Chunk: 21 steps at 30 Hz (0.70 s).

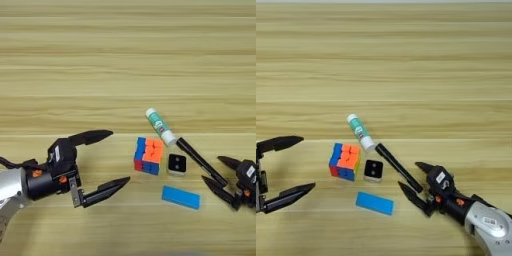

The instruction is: Move the objects on the table

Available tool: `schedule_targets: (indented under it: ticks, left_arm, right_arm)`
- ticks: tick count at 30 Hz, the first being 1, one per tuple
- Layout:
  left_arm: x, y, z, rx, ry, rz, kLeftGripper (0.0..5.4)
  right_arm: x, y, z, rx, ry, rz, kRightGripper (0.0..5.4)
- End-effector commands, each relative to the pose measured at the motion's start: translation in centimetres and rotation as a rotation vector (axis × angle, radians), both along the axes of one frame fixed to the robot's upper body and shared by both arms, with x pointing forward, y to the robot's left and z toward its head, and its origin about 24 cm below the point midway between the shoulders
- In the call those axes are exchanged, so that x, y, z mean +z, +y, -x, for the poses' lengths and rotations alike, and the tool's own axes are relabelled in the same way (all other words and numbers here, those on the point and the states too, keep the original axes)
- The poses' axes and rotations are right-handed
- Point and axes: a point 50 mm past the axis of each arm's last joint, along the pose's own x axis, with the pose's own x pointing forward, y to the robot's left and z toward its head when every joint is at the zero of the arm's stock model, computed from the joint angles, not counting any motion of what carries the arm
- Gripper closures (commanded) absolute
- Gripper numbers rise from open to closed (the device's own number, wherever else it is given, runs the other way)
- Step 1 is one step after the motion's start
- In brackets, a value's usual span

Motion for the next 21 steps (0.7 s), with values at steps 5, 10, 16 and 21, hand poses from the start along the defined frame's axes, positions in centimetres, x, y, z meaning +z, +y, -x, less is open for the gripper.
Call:
schedule_targets:
  ticks: [5, 10, 16, 21]
  left_arm:
    - [0.24, 0.07, -0.1, 0.001, -0.013, -0.007, 0.0]
    - [0.27, 0.08, -0.12, -0.001, -0.014, -0.007, 0.0]
    - [0.31, 0.17, -0.23, 0.003, -0.018, -0.009, 0.0]
    - [0.36, 0.16, -0.25, 0.007, -0.018, -0.009, 0.0]
  right_arm:
    - [-1.6, -0.42, 0.83, 0.004, 0.083, 0.02, 2.86]
    - [-1.66, -0.43, 0.88, 0.005, 0.093, 0.02, 3.43]
    - [-1.59, -0.23, 0.82, 0.01, 0.096, 0.016, 4.29]
    - [-1.16, -0.16, 0.6, 0.009, 0.091, 0.008, 4.5]
